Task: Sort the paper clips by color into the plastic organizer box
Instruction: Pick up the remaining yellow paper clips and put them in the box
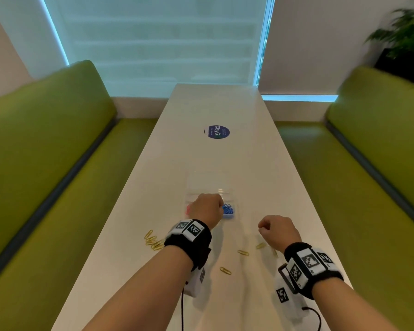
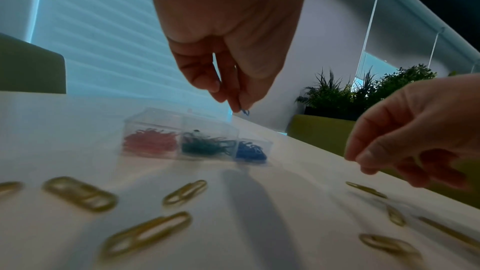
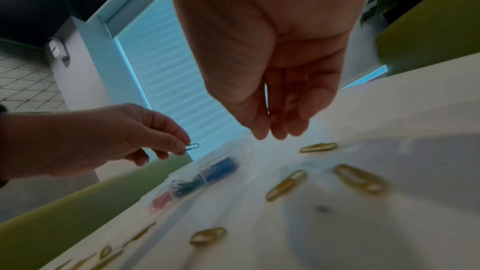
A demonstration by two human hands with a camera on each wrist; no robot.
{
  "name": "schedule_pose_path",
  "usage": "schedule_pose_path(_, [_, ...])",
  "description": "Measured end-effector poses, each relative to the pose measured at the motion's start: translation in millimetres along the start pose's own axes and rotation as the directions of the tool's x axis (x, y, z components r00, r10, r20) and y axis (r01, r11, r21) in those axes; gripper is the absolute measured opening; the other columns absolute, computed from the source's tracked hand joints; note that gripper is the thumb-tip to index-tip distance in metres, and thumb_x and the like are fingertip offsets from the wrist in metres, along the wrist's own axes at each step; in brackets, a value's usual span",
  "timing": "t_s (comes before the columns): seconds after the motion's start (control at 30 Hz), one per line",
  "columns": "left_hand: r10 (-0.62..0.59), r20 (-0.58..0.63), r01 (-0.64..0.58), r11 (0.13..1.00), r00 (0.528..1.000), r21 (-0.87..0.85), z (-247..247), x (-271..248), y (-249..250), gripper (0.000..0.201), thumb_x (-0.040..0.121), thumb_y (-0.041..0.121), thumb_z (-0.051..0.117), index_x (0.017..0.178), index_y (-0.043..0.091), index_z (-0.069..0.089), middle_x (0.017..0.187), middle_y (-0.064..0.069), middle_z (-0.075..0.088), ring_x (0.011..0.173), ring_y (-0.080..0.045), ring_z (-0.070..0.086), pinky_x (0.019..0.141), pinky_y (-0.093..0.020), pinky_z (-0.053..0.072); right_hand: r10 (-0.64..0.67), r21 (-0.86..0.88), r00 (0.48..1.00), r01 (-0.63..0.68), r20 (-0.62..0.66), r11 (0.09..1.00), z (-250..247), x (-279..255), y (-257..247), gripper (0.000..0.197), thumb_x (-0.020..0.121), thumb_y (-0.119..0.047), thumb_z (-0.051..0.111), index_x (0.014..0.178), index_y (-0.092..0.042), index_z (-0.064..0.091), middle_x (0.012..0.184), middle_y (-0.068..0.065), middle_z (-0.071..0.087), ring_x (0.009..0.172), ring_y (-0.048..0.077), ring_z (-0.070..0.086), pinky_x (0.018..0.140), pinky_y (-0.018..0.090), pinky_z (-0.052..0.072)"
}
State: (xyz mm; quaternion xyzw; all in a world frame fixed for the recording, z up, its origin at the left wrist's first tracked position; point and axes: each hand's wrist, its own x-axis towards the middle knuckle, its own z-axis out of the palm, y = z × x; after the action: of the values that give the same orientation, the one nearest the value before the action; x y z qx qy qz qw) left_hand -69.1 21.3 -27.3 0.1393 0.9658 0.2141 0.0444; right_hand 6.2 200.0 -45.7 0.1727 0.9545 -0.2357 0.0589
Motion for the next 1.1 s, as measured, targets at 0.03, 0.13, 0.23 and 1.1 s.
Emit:
schedule_pose_path(0.03, [0.007,0.004,-0.007,1.0,1.0,0.0,1.8,4.5,2.5,0.027,0.09,0.013,0.046,0.106,0.019,0.067,0.111,-0.004,0.065,0.111,-0.022,0.055,0.086,-0.034,0.047,0.008,-0.002,1.0,-0.008,0.001,1.0,-0.9,-0.9,3.5,0.023,0.091,-0.019,0.051,0.106,-0.02,0.068,0.11,-0.002,0.068,0.1,0.016,0.061,0.085,0.026,0.049])
schedule_pose_path(0.13, [0.026,0.007,-0.026,1.0,1.0,-0.005,5.9,17.0,7.7,0.03,0.092,0.01,0.043,0.114,0.016,0.063,0.115,-0.007,0.062,0.115,-0.021,0.051,0.088,-0.032,0.044,0.021,-0.011,1.0,-0.021,0.005,1.0,-3.6,-2.6,12.2,0.023,0.091,-0.019,0.05,0.106,-0.02,0.068,0.109,-0.003,0.068,0.1,0.015,0.061,0.082,0.024,0.048])
schedule_pose_path(0.23, [0.032,0.026,-0.033,0.999,0.999,0.024,10.3,25.6,10.5,0.033,0.093,0.007,0.04,0.114,0.015,0.064,0.116,-0.007,0.063,0.115,-0.022,0.051,0.089,-0.033,0.044,0.033,-0.034,0.999,-0.033,0.017,0.999,-4.9,-4.3,18.0,0.024,0.092,-0.019,0.049,0.107,-0.021,0.067,0.11,-0.004,0.067,0.1,0.014,0.061,0.081,0.023,0.047])
schedule_pose_path(1.1, [0.166,0.172,-0.167,0.986,0.971,-0.011,45.8,-19.0,43.9,0.03,0.091,0.033,0.056,0.116,0.018,0.062,0.114,-0.003,0.065,0.114,-0.019,0.055,0.088,-0.033,0.046,0.145,-0.01,0.989,-0.145,0.017,0.989,-15.8,-26.1,49.2,0.028,0.087,-0.027,0.062,0.114,-0.021,0.061,0.107,-0.001,0.063,0.099,0.016,0.059,0.086,0.028,0.05])
